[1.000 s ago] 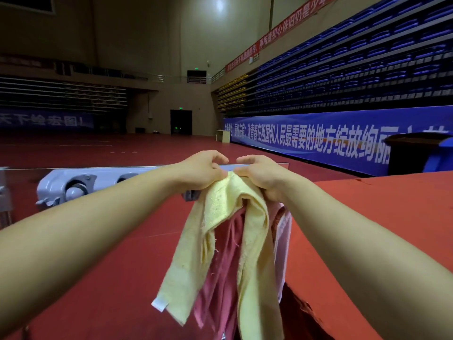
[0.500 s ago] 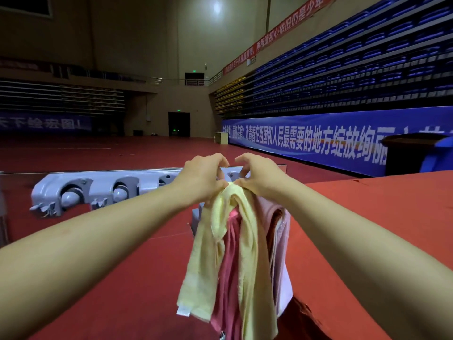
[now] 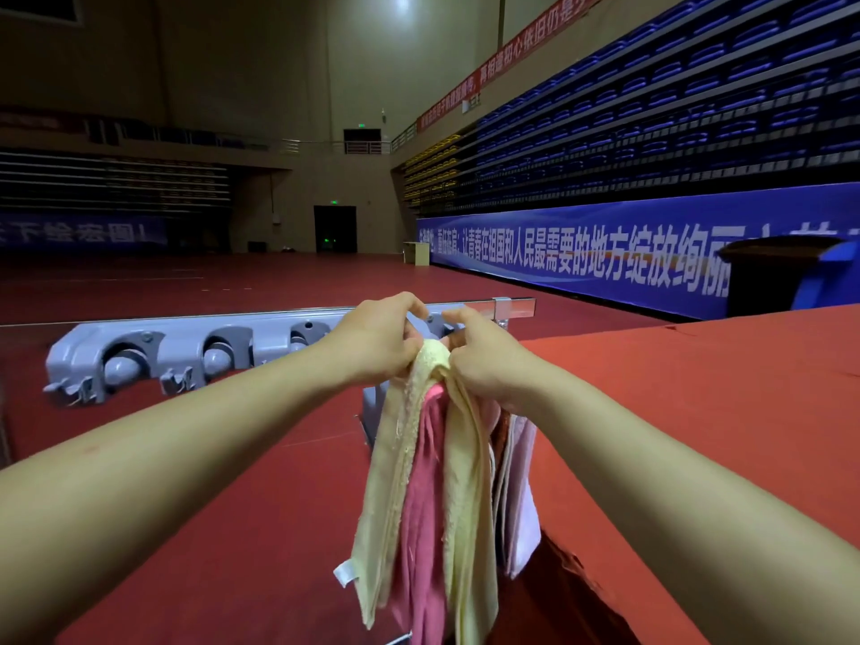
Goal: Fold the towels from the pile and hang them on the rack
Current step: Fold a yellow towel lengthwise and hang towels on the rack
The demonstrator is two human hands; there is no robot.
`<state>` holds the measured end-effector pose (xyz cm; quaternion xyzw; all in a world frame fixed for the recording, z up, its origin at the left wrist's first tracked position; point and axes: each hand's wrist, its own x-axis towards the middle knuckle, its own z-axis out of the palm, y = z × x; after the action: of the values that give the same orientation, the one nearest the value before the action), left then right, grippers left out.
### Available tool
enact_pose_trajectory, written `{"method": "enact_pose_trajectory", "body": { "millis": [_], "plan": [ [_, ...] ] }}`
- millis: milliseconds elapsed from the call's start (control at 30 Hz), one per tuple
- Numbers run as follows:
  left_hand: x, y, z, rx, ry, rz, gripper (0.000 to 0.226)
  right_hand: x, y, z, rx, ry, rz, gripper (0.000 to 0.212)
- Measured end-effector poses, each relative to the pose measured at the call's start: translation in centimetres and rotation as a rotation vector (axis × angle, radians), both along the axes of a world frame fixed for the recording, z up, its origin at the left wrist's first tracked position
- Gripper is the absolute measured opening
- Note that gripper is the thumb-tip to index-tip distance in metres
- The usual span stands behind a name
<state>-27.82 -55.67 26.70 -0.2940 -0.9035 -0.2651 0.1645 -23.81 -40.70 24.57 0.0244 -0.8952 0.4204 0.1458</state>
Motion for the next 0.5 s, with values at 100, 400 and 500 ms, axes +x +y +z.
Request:
{"method": "enact_pose_trajectory", "body": {
  "millis": [100, 400, 500],
  "plan": [
    [0.4, -0.1, 0.2, -0.019, -0.034, -0.004, 0.037, 0.4, 0.2, -1.0, -0.249, 0.045, 0.038, 0.066],
    [4.1, 0.1, -7.9, 0.410, 0.288, -0.071, 0.029, 5.2, -1.9, -11.3, -0.096, 0.518, -0.160, 0.084],
    [4.8, 0.1, -10.8, 0.413, 0.320, -0.046, 0.044, 5.1, -1.4, -13.0, -0.071, 0.544, -0.186, 0.081]
  ]
}}
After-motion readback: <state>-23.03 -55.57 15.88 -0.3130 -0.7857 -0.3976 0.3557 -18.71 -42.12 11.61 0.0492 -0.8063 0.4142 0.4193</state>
